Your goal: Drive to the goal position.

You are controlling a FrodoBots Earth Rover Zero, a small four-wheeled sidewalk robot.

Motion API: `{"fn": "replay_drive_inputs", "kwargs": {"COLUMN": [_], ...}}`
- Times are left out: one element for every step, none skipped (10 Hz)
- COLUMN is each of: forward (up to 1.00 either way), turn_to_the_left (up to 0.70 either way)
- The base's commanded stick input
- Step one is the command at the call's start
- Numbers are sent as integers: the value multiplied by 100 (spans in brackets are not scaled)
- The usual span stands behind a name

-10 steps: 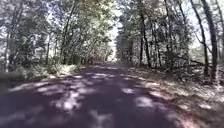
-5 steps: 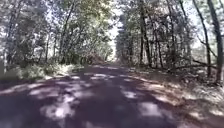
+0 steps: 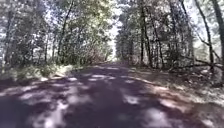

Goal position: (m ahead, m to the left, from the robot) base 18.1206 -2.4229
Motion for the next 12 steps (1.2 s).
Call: {"fn": "replay_drive_inputs", "kwargs": {"forward": [45, 45, 45, 45, 45, 45, 45, 45, 45, 45, 45, 45], "turn_to_the_left": [0, 0, 0, 0, 0, 0, -13, -23, -27, -15, 0, 0]}}
